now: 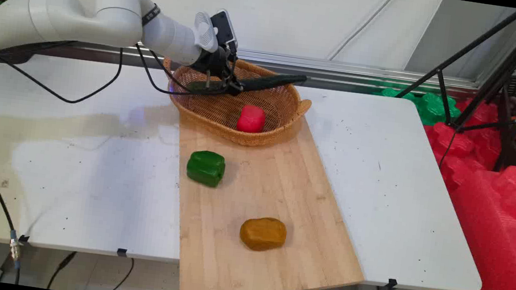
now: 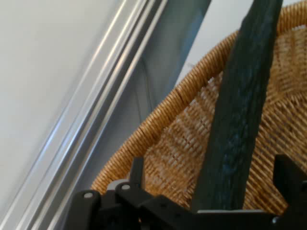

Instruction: Pick up the potato from the cutting board

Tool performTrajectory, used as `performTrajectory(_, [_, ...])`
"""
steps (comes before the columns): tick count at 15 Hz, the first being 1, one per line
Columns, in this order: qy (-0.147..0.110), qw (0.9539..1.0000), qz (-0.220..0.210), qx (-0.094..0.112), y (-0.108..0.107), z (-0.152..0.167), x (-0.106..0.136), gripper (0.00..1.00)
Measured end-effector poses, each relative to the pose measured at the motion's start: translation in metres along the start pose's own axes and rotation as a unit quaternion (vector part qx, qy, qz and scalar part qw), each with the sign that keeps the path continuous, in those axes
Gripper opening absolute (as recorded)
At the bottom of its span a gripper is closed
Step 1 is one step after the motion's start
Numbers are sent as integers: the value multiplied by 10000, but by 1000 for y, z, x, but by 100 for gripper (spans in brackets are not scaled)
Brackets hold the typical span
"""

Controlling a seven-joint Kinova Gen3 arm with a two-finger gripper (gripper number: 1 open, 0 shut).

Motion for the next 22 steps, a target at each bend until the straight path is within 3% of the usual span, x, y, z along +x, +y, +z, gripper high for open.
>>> performTrajectory(5, [235,9991,-302,194,0,-24,7,100])
performTrajectory(9, [418,9965,-648,334,2,-64,18,100])
performTrajectory(12, [532,9948,-806,320,9,-97,27,100])
performTrajectory(15, [579,9943,-888,141,24,-129,34,100])
performTrajectory(22, [471,9947,-724,-550,74,-193,37,100])
